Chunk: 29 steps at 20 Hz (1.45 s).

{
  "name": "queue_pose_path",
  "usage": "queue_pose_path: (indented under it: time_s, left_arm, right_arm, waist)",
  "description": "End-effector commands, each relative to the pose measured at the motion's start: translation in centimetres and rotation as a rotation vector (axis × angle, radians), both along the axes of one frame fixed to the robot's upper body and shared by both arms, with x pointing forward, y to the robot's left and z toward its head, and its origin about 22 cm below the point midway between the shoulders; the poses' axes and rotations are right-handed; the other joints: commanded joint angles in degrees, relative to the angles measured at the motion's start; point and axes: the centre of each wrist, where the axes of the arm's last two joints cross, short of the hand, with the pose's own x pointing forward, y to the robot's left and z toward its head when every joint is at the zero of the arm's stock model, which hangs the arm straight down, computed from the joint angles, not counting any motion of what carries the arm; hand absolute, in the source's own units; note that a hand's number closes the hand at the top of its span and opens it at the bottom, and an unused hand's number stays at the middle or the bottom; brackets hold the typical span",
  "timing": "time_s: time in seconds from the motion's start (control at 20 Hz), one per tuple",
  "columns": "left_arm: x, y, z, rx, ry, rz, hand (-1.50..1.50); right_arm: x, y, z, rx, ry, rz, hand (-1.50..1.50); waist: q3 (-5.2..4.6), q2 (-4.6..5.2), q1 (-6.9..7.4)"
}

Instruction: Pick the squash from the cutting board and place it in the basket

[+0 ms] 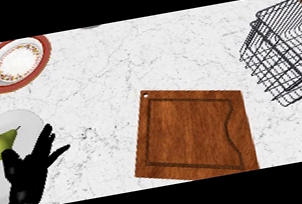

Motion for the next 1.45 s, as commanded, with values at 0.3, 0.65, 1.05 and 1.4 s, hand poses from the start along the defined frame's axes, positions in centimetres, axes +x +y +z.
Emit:
queue_pose_path:
  time_s: [0.3,0.65,1.05,1.4]
  left_arm:
    - [-1.5,0.0,-2.2,-0.008,0.138,-0.014,0.0]
    - [-1.1,-1.3,-1.5,-0.012,0.104,-0.014,0.0]
    - [-1.3,-0.4,-1.3,0.006,0.124,0.023,0.0]
    - [-1.0,-1.0,-1.6,-0.012,0.111,-0.004,0.0]
  right_arm:
    - [-0.5,-5.6,-2.3,-0.319,0.073,-0.088,-1.5]
    - [1.1,-7.1,-1.5,-0.287,-0.007,-0.12,-1.5]
    - [-1.3,-12.0,-1.1,-0.069,-0.081,-0.217,-1.5]
    - [-6.4,-18.7,0.6,-0.057,-0.051,-0.333,-1.5]
  waist:
    - [-0.65,0.8,0.14]
    - [-0.68,0.54,0.03]
    - [-0.63,0.53,-0.39]
    - [-0.57,0.8,-0.36]
